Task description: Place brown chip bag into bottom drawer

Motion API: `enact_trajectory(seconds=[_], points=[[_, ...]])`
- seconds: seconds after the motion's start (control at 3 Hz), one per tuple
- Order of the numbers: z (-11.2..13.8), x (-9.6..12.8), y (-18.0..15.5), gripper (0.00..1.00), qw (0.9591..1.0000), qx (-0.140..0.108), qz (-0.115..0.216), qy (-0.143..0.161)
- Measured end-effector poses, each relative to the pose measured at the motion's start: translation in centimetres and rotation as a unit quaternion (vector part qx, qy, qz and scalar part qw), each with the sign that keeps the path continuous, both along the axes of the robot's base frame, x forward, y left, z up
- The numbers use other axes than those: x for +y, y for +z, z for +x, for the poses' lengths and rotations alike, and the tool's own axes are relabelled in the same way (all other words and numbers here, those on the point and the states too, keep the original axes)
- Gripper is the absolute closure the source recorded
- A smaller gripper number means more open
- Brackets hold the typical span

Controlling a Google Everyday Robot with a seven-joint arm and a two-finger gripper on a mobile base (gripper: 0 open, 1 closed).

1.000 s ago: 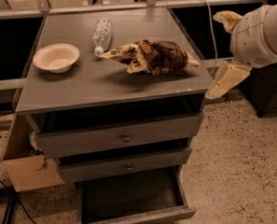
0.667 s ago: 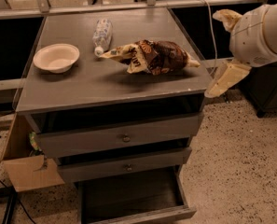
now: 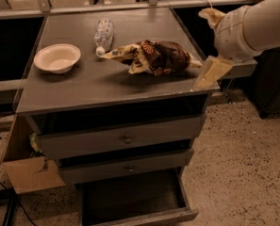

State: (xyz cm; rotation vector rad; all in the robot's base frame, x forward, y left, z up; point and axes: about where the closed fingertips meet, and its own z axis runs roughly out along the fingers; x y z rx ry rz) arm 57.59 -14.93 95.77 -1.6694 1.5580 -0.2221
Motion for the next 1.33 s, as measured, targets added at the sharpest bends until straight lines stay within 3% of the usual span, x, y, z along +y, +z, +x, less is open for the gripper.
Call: enact_trajectory(seconds=[1.33], points=[[7.0,5.6,-4.3,0.00,0.9974,0.001,0.038,0.061]])
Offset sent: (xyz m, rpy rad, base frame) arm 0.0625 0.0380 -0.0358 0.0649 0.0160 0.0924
